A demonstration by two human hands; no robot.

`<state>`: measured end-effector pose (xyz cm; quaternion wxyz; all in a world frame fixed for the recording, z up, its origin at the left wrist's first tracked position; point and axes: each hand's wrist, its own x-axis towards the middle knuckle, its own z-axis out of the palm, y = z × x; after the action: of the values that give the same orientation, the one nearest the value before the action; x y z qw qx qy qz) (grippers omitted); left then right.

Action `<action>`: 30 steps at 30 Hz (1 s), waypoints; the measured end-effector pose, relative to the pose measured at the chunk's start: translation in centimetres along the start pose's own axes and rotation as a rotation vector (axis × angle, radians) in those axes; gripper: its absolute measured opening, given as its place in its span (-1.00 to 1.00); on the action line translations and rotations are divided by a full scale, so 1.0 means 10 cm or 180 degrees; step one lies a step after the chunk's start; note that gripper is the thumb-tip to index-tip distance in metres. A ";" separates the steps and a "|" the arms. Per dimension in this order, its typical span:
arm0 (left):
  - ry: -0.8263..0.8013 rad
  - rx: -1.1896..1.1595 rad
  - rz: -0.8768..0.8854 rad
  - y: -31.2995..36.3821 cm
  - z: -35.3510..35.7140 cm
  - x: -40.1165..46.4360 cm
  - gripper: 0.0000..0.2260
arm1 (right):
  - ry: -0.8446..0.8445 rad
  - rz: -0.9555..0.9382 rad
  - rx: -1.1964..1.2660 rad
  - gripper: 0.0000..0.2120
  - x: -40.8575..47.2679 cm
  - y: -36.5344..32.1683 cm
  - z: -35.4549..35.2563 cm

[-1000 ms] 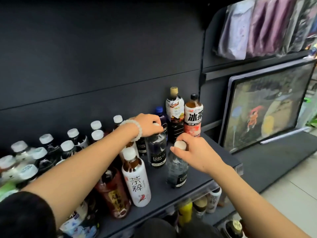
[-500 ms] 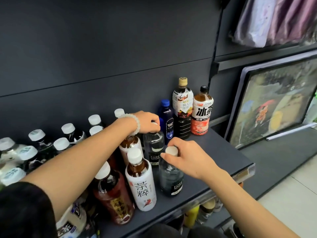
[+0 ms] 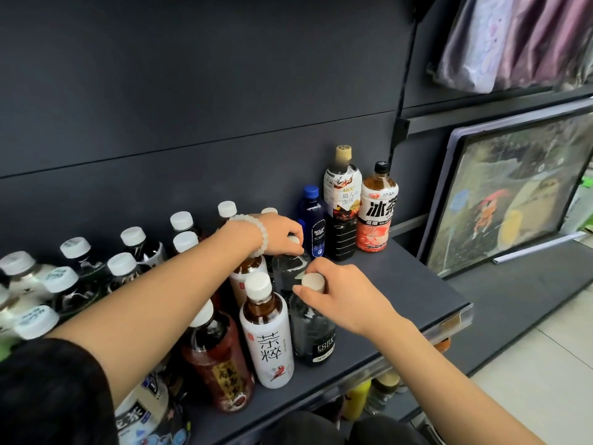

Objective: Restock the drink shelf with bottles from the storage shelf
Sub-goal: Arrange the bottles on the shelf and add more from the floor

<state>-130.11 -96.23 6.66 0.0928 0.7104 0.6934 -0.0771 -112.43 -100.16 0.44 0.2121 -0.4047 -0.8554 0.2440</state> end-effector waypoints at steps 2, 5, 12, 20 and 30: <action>0.0124 0.0120 -0.0034 -0.01 0.01 -0.03 -0.75 | -0.0023 0.0010 -0.0045 -0.68 -0.03 -0.01 -0.02; 0.0555 0.0311 -0.0088 -0.01 -0.01 -0.13 -0.70 | -0.0136 0.0003 -0.0304 -0.65 -0.08 -0.03 -0.10; 0.1444 0.0467 -0.0346 0.20 -0.09 -0.72 -0.68 | 0.0390 -0.0247 -0.1131 -0.58 -0.31 -0.08 -0.37; 0.2081 0.0261 -0.0275 0.95 0.36 -1.45 -0.57 | 0.0729 -0.0221 -0.2010 -0.61 -1.07 0.09 -0.70; 0.1873 0.0085 0.0343 2.28 1.22 -1.70 -0.63 | 0.0872 0.0468 -0.1987 -0.61 -2.60 0.73 -0.86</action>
<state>-107.51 -116.18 -0.59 -0.1175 0.7391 0.6507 0.1281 -88.16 -114.64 -1.37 0.1728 -0.5395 -0.8209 -0.0714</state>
